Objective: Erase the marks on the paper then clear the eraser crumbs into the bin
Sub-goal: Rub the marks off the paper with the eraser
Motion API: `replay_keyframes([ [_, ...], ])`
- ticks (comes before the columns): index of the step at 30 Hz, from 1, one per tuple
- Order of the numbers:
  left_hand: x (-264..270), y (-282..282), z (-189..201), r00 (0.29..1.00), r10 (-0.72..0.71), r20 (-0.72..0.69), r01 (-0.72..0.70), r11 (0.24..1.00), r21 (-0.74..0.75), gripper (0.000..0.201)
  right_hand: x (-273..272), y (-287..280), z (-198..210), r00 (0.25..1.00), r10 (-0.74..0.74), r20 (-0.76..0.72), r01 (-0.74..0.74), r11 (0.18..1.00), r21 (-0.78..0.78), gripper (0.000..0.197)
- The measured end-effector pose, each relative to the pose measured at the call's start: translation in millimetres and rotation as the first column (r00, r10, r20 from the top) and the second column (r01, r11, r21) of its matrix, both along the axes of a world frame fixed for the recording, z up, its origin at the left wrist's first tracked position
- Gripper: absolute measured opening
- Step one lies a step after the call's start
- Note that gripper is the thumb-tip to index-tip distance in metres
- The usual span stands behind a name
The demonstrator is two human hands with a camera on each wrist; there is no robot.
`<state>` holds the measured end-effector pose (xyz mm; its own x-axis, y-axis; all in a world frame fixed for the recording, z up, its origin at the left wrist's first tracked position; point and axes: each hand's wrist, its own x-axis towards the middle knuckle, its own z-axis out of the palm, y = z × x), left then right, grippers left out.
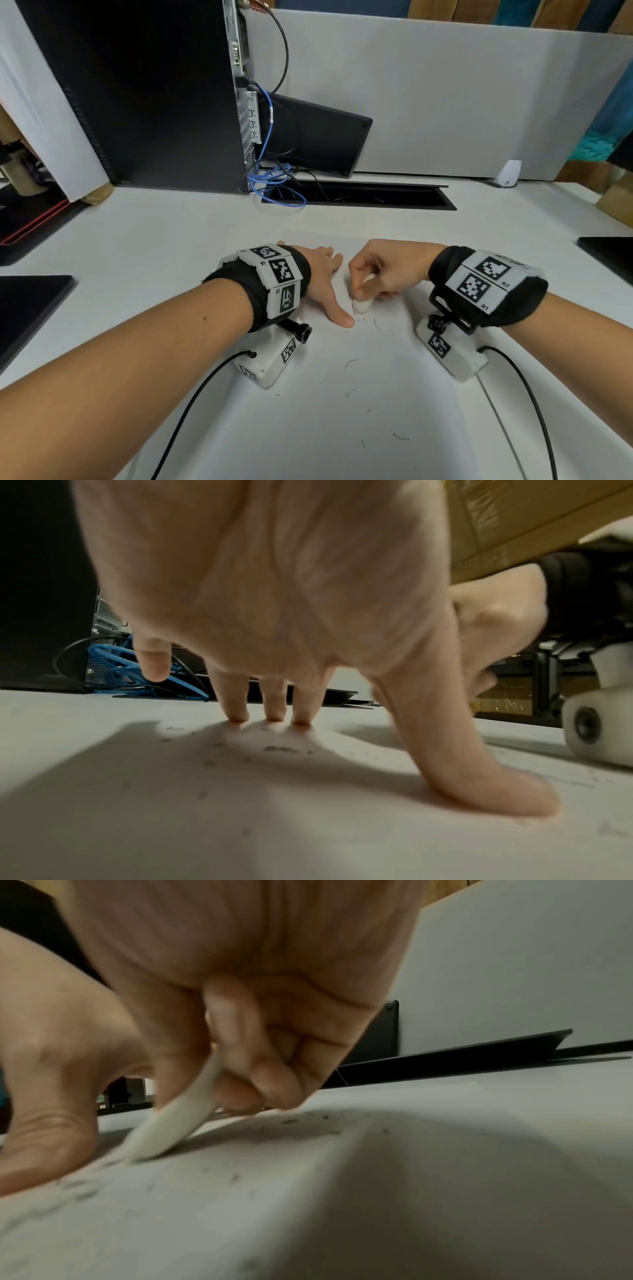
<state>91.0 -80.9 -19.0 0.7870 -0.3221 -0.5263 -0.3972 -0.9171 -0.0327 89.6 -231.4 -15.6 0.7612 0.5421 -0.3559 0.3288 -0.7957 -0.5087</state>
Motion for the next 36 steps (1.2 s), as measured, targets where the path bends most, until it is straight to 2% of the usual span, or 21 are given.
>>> replay_keyframes([
  [2, 1.0, 0.2, -0.9, 1.0, 0.002, 0.0, -0.002, 1.0, -0.007, 0.115, 8.1, 5.3, 0.1, 0.965, -0.02, 0.261, 0.033, 0.998, -0.045, 0.024],
  [4, 0.5, -0.2, -1.0, 1.0, 0.005, 0.0, -0.005, 1.0, -0.007, 0.114, 11.0, 10.4, 1.2, 0.935, -0.05, 0.352, 0.073, 0.996, -0.053, 0.021],
  [6, 0.5, -0.2, -0.4, 1.0, 0.002, 0.001, -0.002, 1.0, -0.005, 0.113, 9.7, 8.7, 0.0, 0.965, -0.074, 0.251, 0.079, 0.997, -0.011, 0.018],
  [8, 0.7, -0.1, -0.8, 1.0, -0.002, 0.002, 0.002, 1.0, -0.003, 0.112, 5.2, 4.2, -0.9, 0.995, -0.078, 0.055, 0.075, 0.996, 0.047, 0.02],
  [9, 0.9, -0.1, -1.2, 1.0, -0.004, 0.003, 0.004, 1.0, -0.001, 0.113, 4.9, 2.5, -1.2, 0.997, -0.073, 0.033, 0.072, 0.997, 0.042, 0.02],
  [13, -0.3, 0.1, -0.5, 1.0, -0.001, 0.011, 0.001, 1.0, -0.005, 0.115, 18.3, 6.8, 0.1, 0.939, -0.086, 0.332, 0.106, 0.993, -0.043, 0.024],
  [14, -0.7, 0.2, -0.4, 1.0, -0.002, 0.01, 0.002, 1.0, -0.007, 0.114, 18.5, 7.7, 0.7, 0.944, -0.097, 0.316, 0.113, 0.993, -0.033, 0.024],
  [16, 0.2, 0.5, -0.5, 1.0, -0.004, 0.013, 0.004, 1.0, -0.01, 0.114, 14.6, 5.9, 0.1, 0.986, -0.094, 0.138, 0.095, 0.995, 0.0, 0.021],
  [18, -0.2, 0.5, -0.3, 1.0, 0.0, 0.01, 0.0, 1.0, -0.008, 0.114, 9.5, -2.9, -1.1, 0.996, -0.082, -0.023, 0.083, 0.994, 0.066, 0.019],
  [19, -1.2, 0.4, -0.5, 1.0, 0.0, 0.012, 0.0, 1.0, -0.005, 0.114, 8.8, -8.6, -2.7, 0.995, -0.093, -0.027, 0.095, 0.99, 0.106, 0.016],
  [21, -2.6, 1.7, -1.3, 1.0, 0.004, 0.018, -0.004, 1.0, -0.012, 0.114, 13.9, -16.0, -2.3, 0.982, -0.17, 0.085, 0.157, 0.977, 0.148, 0.011],
  [23, -6.3, 4.2, -4.1, 1.0, 0.012, 0.017, -0.011, 0.999, -0.032, 0.113, 20.6, -21.9, -0.1, 0.94, -0.256, 0.224, 0.23, 0.964, 0.136, 0.009],
  [25, -9.9, 5.8, -8.0, 1.0, 0.017, 0.026, -0.016, 0.999, -0.039, 0.112, 24.8, -23.8, 2.6, 0.926, -0.258, 0.276, 0.245, 0.966, 0.08, 0.01],
  [28, -13.2, 5.4, -11.3, 0.999, 0.023, 0.043, -0.021, 0.999, -0.044, 0.113, 29.3, -20.3, -0.7, 0.939, -0.26, 0.226, 0.249, 0.965, 0.076, 0.005],
  [31, -15.5, 4.7, -13.2, 0.998, 0.008, 0.067, -0.005, 0.999, -0.043, 0.108, 30.7, -13.3, -4.7, 0.961, -0.266, 0.077, 0.253, 0.957, 0.141, 0.014],
  [36, -12.1, 3.3, -12.4, 0.987, 0.026, 0.159, -0.013, 0.997, -0.081, 0.095, 31.6, -9.6, -6.4, 0.964, -0.244, 0.103, 0.237, 0.968, 0.076, 0.016],
])
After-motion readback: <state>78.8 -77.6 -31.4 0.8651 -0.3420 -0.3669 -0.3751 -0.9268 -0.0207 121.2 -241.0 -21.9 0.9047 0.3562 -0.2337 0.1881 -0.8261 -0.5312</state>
